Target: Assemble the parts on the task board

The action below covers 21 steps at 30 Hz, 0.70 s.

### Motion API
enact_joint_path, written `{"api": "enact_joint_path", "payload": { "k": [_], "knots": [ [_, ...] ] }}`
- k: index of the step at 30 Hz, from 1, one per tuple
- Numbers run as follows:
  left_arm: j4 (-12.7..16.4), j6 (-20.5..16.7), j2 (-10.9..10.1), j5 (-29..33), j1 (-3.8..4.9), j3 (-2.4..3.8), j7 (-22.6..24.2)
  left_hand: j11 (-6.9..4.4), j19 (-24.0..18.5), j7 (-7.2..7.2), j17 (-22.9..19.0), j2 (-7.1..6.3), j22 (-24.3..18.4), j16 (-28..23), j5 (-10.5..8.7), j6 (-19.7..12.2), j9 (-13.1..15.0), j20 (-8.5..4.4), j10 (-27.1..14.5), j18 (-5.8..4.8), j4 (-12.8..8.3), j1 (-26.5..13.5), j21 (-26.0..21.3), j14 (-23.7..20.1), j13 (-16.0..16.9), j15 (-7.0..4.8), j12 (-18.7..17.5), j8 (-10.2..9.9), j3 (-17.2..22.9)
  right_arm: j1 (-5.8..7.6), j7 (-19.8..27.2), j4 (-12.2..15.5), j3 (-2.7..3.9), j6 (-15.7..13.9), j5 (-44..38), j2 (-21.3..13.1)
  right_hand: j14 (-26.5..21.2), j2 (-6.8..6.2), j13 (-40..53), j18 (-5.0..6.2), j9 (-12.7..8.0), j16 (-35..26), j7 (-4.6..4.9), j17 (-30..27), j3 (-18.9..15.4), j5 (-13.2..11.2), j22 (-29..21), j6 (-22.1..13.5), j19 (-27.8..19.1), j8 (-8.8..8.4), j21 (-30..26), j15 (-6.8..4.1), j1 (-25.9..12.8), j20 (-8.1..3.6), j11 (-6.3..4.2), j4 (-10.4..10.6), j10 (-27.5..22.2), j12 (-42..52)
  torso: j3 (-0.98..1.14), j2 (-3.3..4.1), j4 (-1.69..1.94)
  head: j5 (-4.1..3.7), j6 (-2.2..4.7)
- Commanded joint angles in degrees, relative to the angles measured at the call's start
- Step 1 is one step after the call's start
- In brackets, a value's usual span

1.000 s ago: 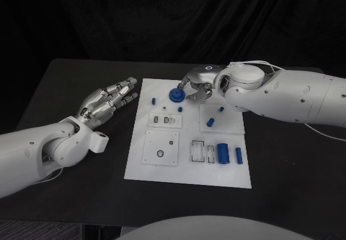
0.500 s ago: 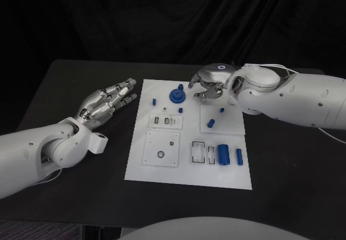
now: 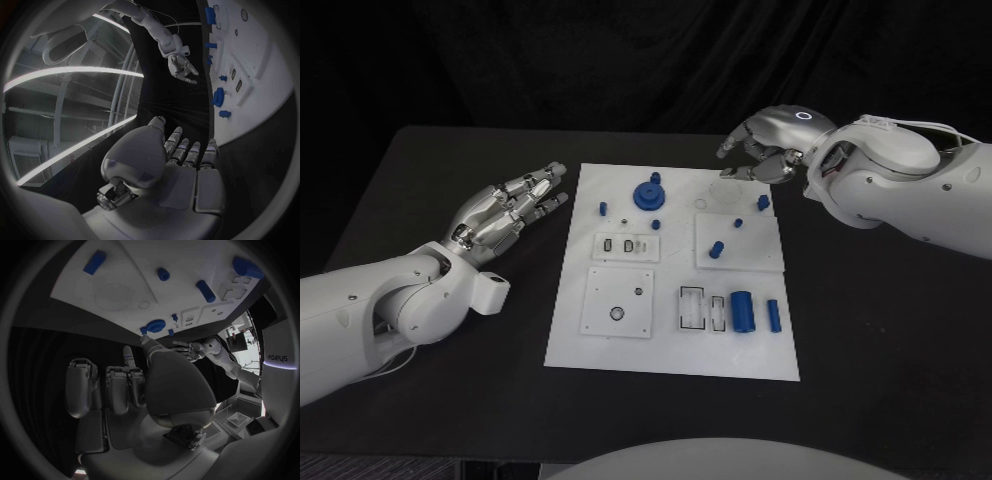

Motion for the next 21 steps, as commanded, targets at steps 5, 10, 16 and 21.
{"api": "enact_joint_path", "payload": {
  "k": [5, 10, 16, 21],
  "knots": [
    [0.0, 0.5, 0.2, 0.0, -0.13, 0.04, 10.7, 0.29, -0.1, 0.23, 0.1, -0.07, 0.1, 0.3, 0.42, -0.1, 0.0, 0.5, 0.0, 0.12, -0.1, 0.5, 0.2, 0.2, 0.1, 0.4, 0.0, 0.3, 0.5, -0.83, 0.9, 1.6, -0.04, -2.9, -0.1, -4.8, 6.0, -0.36, 15.1, -0.56, -0.2, 0.1, -0.14, 15.1, -1.1, -1.8, 11.8, 1.0, 2.8, -0.11, 1.5, -0.12, -1.0, -0.25, 0.11, 1.9, 6.0, 0.1, -0.12, 0.02, 0.17, -0.71, 0.32],
    [0.1, 0.4, 0.1, 0.0, -0.19, 0.04, 10.7, 0.3, -0.1, 0.23, 0.1, -0.06, 0.1, 0.3, 0.43, -0.1, 0.0, 0.51, 0.0, 0.11, -0.1, 0.5, 0.2, 0.2, 0.1, 0.41, 0.0, 0.3, 0.6, -1.36, 0.1, 2.7, -0.06, -3.5, -0.1, -7.9, 6.0, -0.61, 15.1, -0.62, -0.3, 0.1, -0.28, 15.1, -1.5, -2.1, 12.0, 1.1, 3.0, -0.23, 1.7, -0.18, -1.3, -0.31, 0.02, 2.6, 6.0, 0.1, -0.15, 0.01, -0.02, -0.65, 0.16],
    [0.0, 0.4, 0.3, 0.0, -0.22, 0.04, 10.6, 0.31, -0.1, 0.22, 0.1, -0.06, 0.1, 0.4, 0.44, -0.1, 0.0, 0.52, 0.1, 0.11, -0.2, 0.5, 0.3, 0.2, 0.1, 0.42, 0.1, 0.3, 0.6, -2.47, -1.1, 3.1, -0.08, -2.2, -0.1, -9.8, 6.0, -1.5, 15.1, -0.65, -0.6, 0.1, -0.64, 15.1, -2.7, -2.0, 12.1, 0.9, 3.0, -0.68, 1.8, -0.4, -2.6, -0.49, -0.26, 4.3, 6.0, 0.1, -0.07, 0.08, 0.18, -0.99, -0.17],
    [-0.1, 0.5, 0.4, 0.0, -0.24, 0.04, 10.7, 0.31, -0.1, 0.22, 0.1, -0.05, 0.1, 0.4, 0.45, -0.1, 0.0, 0.53, 0.0, 0.11, -0.2, 0.5, 0.3, 0.2, 0.1, 0.43, 0.0, 0.3, 0.7, -3.68, -1.5, 2.8, -0.09, -1.4, -0.1, -10.2, 6.0, -1.74, 15.1, -0.62, -0.7, 0.1, -0.74, 15.1, -2.9, -1.6, 12.1, 0.7, 3.0, -0.9, 1.7, -0.46, -2.5, -0.54, -0.34, 4.3, 6.0, 0.1, -0.01, 0.07, 0.2, -1.15, -0.17]
  ]
}}
